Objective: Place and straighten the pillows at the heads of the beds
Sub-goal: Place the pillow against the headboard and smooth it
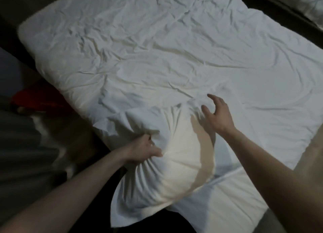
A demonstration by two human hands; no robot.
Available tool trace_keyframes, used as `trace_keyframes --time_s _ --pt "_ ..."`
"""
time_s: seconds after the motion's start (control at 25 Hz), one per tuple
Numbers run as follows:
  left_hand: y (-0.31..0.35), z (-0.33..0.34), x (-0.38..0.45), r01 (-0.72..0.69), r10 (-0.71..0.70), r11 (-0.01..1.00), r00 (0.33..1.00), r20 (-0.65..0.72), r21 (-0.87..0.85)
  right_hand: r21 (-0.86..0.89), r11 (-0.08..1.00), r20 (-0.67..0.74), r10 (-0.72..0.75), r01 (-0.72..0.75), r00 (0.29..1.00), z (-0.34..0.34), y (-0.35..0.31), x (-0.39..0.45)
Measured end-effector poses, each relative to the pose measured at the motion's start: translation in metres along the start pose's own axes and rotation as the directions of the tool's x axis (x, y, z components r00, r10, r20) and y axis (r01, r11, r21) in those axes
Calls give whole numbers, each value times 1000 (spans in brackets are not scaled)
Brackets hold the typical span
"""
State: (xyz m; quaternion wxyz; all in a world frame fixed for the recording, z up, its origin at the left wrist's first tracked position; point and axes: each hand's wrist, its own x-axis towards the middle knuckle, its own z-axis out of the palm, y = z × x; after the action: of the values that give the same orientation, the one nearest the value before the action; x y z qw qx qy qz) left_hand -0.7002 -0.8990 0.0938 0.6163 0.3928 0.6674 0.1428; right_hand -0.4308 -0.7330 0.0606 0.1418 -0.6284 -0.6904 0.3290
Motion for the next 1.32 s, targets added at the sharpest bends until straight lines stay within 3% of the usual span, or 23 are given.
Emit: trace_keyframes --time_s 0.16,0.24,0.32,0.44,0.52,0.6,0.64,0.72,0.84,0.92,0.96,1.04,1.12,1.24,1.32 --pt "-28 -8 -69 74 -75 995 997 19 68 -245 944 367 -122 222 922 43 -40 36" --pt "-41 -13 -86 100 -99 992 995 -14 79 -341 908 551 -17 243 835 73 -48 31" --pt "-56 -17 -94 146 -144 989 988 -60 34 -429 876 629 114 221 769 95 -44 12" --pt "-85 -11 -107 187 -184 981 981 -68 50 -420 874 564 42 242 825 100 -29 -27" --pt "-106 -5 -121 153 -139 927 988 -65 342 -331 908 446 -88 256 891 88 -20 -61" --pt "-120 -3 -144 179 -168 762 983 -76 623 -223 942 359 -160 251 920 70 -14 -101" --pt "-125 -4 -154 197 -171 740 980 -102 644 -195 945 365 -177 261 914 63 -10 -125" --pt "-114 -7 -171 171 -76 818 979 -192 549 -146 944 432 -208 296 877 60 -8 -173" --pt "-70 -7 -162 -45 241 889 892 -382 455 -91 961 448 -196 262 872 72 -14 -222" --pt "-46 -6 -134 -126 335 838 886 -320 531 -97 969 414 -170 229 894 70 -17 -231" --pt "-39 -5 -119 -83 284 797 926 -250 599 -102 968 415 -167 228 894 65 -16 -231" --pt "-41 -4 -92 104 51 680 981 -188 725 -93 964 438 -185 250 879 50 -14 -228" --pt "-56 -1 -80 252 -109 665 964 -242 703 -89 960 464 -195 264 864 36 -13 -227" --pt "-84 8 -86 225 -70 778 959 -275 586 -62 969 487 -180 239 854 24 -14 -224" --pt "-95 13 -98 174 -36 839 963 -266 516 -13 984 438 -153 177 886 18 -15 -214"
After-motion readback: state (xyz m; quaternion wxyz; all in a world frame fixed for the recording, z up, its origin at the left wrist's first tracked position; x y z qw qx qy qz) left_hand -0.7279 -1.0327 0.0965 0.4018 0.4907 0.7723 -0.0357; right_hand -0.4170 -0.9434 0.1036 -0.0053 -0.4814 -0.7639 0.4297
